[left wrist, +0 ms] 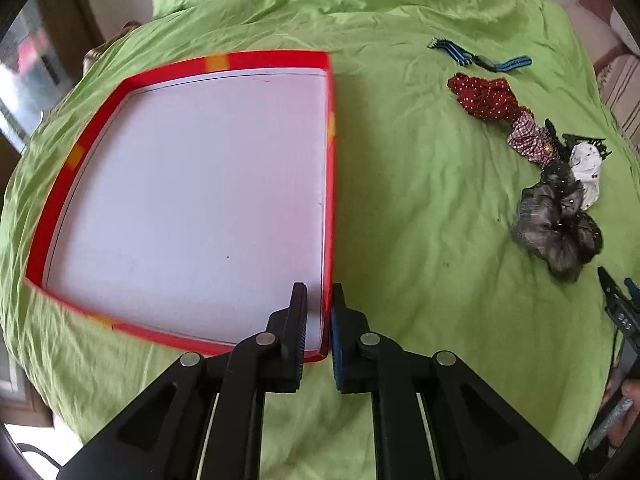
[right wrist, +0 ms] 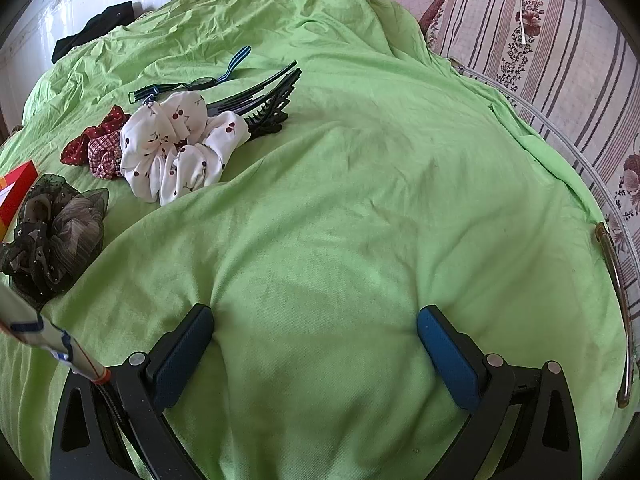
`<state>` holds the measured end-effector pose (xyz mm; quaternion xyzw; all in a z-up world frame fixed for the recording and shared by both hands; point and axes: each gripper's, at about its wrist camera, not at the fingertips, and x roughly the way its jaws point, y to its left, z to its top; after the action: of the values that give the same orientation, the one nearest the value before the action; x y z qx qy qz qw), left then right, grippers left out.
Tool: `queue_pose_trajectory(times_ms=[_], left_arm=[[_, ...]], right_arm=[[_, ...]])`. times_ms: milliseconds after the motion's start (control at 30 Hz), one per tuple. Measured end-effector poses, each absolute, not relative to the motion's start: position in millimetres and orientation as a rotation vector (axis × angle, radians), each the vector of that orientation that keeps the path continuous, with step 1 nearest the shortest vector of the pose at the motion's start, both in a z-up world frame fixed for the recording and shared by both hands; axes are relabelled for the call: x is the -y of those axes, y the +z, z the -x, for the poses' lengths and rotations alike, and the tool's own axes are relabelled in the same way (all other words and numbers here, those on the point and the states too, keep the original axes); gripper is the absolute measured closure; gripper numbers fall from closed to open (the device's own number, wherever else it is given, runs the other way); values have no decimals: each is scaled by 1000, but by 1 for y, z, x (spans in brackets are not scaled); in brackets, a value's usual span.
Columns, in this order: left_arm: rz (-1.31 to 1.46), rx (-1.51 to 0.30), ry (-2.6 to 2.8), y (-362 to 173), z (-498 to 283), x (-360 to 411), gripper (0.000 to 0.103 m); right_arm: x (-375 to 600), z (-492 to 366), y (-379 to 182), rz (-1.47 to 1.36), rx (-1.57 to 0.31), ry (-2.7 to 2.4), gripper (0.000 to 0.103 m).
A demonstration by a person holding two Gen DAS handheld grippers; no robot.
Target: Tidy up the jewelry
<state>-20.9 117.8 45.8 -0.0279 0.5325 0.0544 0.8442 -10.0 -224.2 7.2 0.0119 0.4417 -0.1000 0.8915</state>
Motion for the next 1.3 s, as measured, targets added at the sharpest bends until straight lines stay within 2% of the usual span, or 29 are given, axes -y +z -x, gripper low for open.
queue_pose_trajectory(times_ms=[133,167,233,267,300,400,600,1033,1300], left_arm=[[132,-1081,83,67,37,-122,92],[150,-1068,79,73,42,-122,87],[170,-1039,82,87,51,-121,67],[174,-1015,86,95,58,-119,52],[173,-990,86,101,64,-117,45],[134,-930,72,118,84,-102,37],[123,-920,5,128,99,-68,30],[42,-907,-86,113,134,-33,14],[35,-937,-157,93,126,-5,13]], right_arm=[[226,7,8,-27,-938,-196,0],[227,7,10,-25,-947,-186,0],[227,8,15,-10,-961,-183,0],[226,15,21,-4,-946,-195,0],[225,24,24,-11,-925,-200,0],[221,55,39,-50,-856,-192,0],[207,97,59,-11,-794,-202,0],[204,146,78,8,-691,-234,0],[230,182,79,13,-687,-324,0]])
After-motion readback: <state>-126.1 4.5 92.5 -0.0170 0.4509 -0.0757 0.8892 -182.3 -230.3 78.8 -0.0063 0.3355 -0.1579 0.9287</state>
